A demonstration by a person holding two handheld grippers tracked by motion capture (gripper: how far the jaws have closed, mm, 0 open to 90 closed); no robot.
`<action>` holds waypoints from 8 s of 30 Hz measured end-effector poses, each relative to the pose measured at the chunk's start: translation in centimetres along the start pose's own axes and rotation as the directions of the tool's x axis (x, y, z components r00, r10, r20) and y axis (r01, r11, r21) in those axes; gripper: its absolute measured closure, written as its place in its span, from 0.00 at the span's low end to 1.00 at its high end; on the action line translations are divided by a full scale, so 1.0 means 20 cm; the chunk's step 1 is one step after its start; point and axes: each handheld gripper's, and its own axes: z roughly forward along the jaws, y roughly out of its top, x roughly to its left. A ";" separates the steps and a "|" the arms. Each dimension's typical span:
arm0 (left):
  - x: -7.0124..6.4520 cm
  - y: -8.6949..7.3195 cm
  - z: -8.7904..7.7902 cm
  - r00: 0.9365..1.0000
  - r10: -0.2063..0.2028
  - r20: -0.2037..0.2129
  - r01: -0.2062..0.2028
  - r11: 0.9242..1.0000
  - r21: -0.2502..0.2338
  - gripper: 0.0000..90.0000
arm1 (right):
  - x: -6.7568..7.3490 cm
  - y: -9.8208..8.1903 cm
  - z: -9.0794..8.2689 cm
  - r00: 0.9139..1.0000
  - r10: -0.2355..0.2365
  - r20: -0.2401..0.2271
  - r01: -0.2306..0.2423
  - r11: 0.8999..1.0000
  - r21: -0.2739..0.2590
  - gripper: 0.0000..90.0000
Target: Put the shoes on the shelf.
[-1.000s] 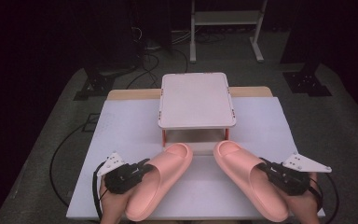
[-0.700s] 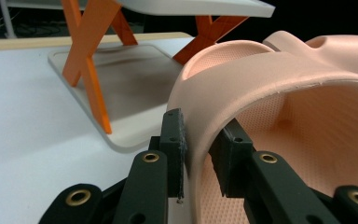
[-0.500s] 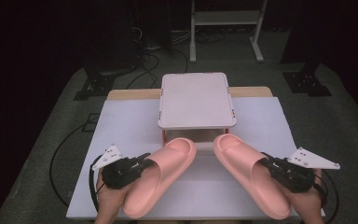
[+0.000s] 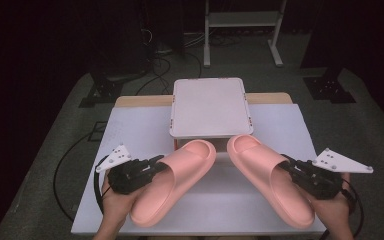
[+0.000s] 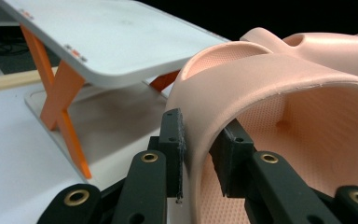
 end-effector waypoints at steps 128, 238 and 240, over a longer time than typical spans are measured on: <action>0.54 0.67 0.67 0.964 -0.127 -0.234 0.134 0.991 0.015 0.74 | -0.31 0.73 0.84 0.979 0.097 0.179 -0.125 0.980 0.154 0.83; 0.49 0.55 0.66 0.971 -0.167 -0.171 0.171 0.985 0.011 0.53 | -0.32 0.59 0.87 0.977 0.210 0.031 -0.213 0.967 0.142 0.55; 0.49 0.55 0.66 0.972 -0.165 -0.167 0.169 0.986 0.010 0.53 | -0.31 0.59 0.86 0.977 0.210 0.027 -0.212 0.967 0.143 0.55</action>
